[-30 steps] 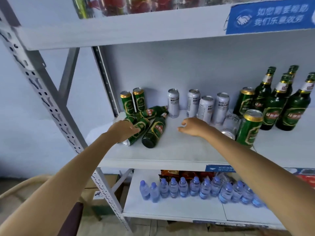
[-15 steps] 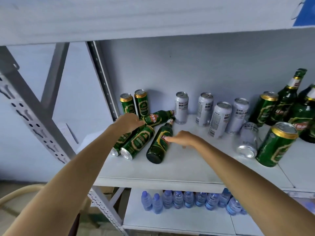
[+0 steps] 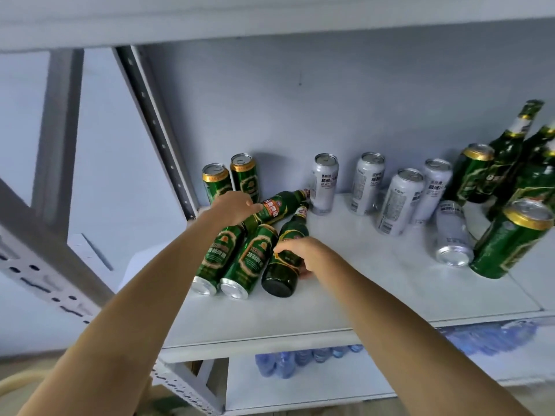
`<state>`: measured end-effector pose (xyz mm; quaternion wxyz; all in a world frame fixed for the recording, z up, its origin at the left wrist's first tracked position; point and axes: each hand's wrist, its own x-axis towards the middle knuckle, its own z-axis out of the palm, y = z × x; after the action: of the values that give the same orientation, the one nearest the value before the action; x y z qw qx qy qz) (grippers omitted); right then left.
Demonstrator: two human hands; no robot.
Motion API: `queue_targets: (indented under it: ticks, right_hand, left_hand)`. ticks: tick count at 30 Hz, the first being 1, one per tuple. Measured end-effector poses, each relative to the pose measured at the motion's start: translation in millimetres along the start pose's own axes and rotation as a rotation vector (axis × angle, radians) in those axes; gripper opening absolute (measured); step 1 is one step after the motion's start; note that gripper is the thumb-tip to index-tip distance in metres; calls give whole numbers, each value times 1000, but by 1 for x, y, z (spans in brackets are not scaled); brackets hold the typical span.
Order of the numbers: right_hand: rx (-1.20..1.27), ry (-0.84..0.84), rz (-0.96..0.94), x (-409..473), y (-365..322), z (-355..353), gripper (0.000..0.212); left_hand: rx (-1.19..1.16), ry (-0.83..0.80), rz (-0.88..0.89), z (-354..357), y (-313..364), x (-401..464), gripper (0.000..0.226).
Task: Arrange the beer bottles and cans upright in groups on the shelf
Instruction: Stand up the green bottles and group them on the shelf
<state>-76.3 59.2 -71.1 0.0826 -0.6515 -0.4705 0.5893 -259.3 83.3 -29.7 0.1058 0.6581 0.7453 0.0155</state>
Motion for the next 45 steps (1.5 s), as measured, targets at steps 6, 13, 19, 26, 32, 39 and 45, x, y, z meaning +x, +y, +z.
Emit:
queue_targets:
  ticks: [6,13,19,26,32,39,45]
  right_hand:
    - [-5,34,1,5,4,-8,85]
    - [10,25,-49,-14,22,-55,68]
    - [84,59,-183,-16,48,-86,72]
    - [99,253,-427,-14,61,-102,70]
    - [164,357,-657,-12,61,-109,72]
    - [206,355,-735,2,71,-117,81]
    - [168,318,-763,12,79,-122,86]
  left_hand:
    - [-38,7,15,10,-5,7,38]
    - [-89,-10,-5,12,5,16,51]
    - [-104,64,27,16,20,33,47]
    - [-128,148,69,23,43,57,40]
    - [-38,69,58,20,65,90,60]
    - [88,-125,36,31,72,114,69]
    - [116,-52,29,33,73,119,68]
